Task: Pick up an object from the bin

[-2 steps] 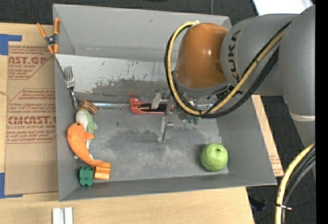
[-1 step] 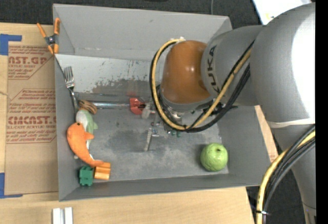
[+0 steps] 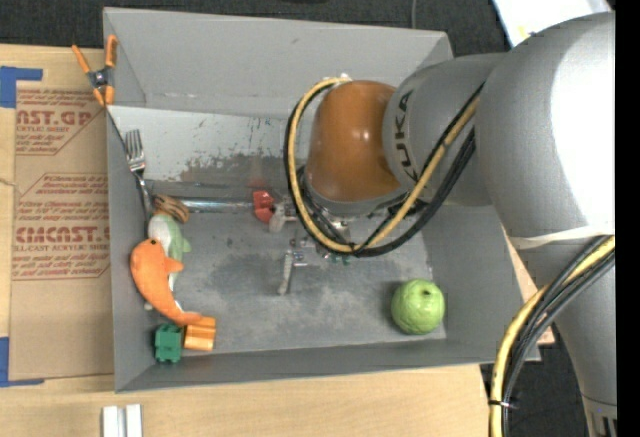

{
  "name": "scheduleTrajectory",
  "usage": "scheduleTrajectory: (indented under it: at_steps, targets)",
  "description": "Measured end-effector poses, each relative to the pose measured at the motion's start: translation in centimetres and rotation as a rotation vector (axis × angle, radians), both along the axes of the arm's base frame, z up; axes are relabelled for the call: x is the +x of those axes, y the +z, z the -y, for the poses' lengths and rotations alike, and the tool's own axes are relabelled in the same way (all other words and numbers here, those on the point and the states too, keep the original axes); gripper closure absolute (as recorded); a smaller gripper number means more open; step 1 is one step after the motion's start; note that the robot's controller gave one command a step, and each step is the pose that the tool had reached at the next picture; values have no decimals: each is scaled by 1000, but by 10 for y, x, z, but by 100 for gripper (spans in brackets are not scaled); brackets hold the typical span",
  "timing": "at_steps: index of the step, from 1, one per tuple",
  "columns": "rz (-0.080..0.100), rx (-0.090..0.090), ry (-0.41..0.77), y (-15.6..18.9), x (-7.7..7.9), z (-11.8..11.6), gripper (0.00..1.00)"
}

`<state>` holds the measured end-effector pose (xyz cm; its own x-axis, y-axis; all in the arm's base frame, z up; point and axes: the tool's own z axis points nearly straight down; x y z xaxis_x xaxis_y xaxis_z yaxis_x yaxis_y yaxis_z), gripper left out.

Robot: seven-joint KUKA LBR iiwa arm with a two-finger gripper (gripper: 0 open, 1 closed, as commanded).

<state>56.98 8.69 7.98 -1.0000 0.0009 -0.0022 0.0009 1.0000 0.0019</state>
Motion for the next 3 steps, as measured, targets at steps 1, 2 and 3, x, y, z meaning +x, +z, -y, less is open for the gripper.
scheduleTrajectory:
  at_steps: [1,2,3]
  targets:
    - [-14,-2,-114,-5,5,-37,0]
    - [-1,-3,-25,3,-10,-49,0]
    - [0,1,-59,13,-13,-122,0]
